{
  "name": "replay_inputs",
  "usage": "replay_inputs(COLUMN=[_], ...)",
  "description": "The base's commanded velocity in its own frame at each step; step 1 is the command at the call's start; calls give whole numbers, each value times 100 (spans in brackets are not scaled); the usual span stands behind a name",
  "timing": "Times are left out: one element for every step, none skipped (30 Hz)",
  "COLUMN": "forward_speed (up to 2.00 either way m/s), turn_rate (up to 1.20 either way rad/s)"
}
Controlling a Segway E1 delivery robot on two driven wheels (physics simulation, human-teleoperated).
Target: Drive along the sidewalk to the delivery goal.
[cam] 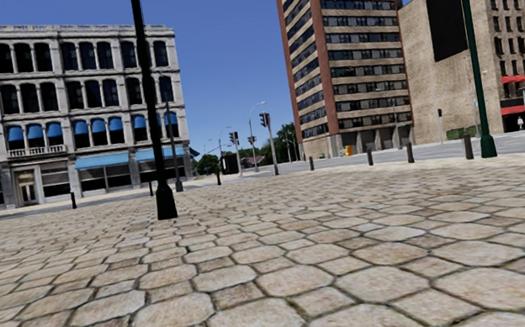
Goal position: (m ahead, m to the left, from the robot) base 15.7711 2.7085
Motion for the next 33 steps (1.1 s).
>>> replay_inputs(forward_speed=[200, 200, 200, 200, 200, 200, 200, 200, 200, 200, 200, 200, 200, 200, 200, 200, 200, 200, 200, 200, 200, 200, 200, 200, 200, 200, 200, 200, 200, 200, 200, 200, 200], turn_rate=[0, 0, 0, 0, 0, 0, 0, 0, 0, 0, 0, 0, 0, 0, 0, 0, 0, 0, 0, 0, 0, 0, 0, 0, 0, 0, 0, 0, 0, 0, 0, 0, 0])
